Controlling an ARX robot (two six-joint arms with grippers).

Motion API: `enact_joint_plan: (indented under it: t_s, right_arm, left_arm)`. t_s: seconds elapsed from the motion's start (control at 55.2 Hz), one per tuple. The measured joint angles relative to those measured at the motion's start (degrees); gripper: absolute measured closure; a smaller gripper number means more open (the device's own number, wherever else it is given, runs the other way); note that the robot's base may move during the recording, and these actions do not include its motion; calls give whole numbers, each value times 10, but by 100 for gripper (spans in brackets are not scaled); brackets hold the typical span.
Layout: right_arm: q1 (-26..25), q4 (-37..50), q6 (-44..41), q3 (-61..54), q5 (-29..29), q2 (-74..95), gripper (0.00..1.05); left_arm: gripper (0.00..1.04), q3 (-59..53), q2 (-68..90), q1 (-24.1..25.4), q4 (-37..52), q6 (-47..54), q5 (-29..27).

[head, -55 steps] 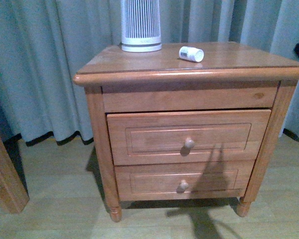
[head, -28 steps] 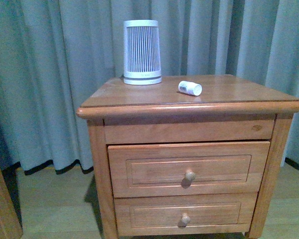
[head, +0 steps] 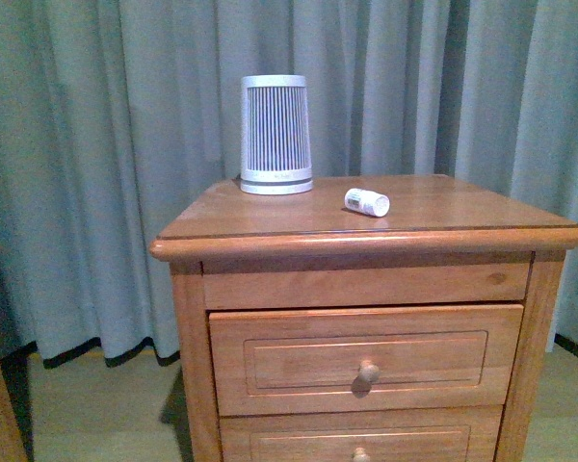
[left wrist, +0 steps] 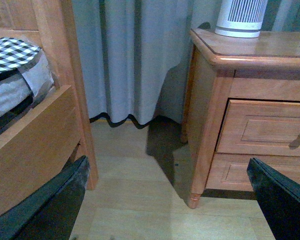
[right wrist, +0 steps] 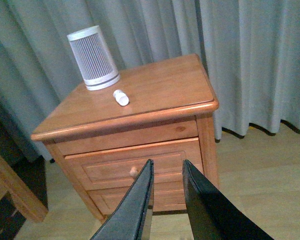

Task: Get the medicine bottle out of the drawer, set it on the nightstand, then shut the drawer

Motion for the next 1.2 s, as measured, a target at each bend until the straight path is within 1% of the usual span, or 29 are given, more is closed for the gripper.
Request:
enact_joint_plan:
  t_s: [0.163, 0.181, 0.272, 0.29, 0.435, 0.453, 0.58, 0.616, 0.869, 0.906, 0.978, 1.105, 1.123, 1.159, 1.177, 1.195]
  right_arm:
    - [0, -2, -8, 0, 0, -1, 82]
    - [0, -2, -10, 0, 1, -1, 81]
    - [0, -2, -10, 0, 0, -1, 64]
    - [0, -2, -10, 0, 1, -1, 62]
    - [0, -2, -10, 0, 1, -1, 34]
    - [0, -2, -10, 0, 0, -1, 33]
    - [0, -2, -10, 0, 0, -1, 9]
    - [0, -2, -9, 0, 0, -1, 0]
    - [0, -1, -14, 0, 5, -1, 1]
    - [6, 4, -33, -5, 25, -5, 5]
    - [31, 20, -83, -37, 70, -28, 18]
    - [68, 39, -116, -96, 105, -59, 41]
    - [76, 43, -120, -109, 112, -66, 46]
    - [118, 48, -123, -130, 172, -80, 56]
    - [141, 51, -124, -139, 191, -87, 62]
    - [147, 52, -124, -142, 194, -89, 63]
  left_arm:
    - [7, 0, 0, 0, 0, 0, 0]
    - [7, 0, 0, 0, 0, 0, 0]
    - [7, 0, 0, 0, 0, 0, 0]
    - [7, 0, 0, 0, 0, 0, 0]
    - [7, 0, 0, 0, 0, 0, 0]
    - [7, 0, 0, 0, 0, 0, 0]
    - [7, 0, 0, 0, 0, 0, 0]
    - [7, 0, 0, 0, 0, 0, 0]
    - [7, 0, 0, 0, 0, 0, 0]
    - [7, 0, 0, 0, 0, 0, 0]
    - [7, 0, 0, 0, 0, 0, 0]
    - [7, 0, 0, 0, 0, 0, 0]
    - [7, 0, 0, 0, 0, 0, 0]
    - [7, 0, 0, 0, 0, 0, 0]
    - [7, 0, 0, 0, 0, 0, 0]
    - [7, 0, 0, 0, 0, 0, 0]
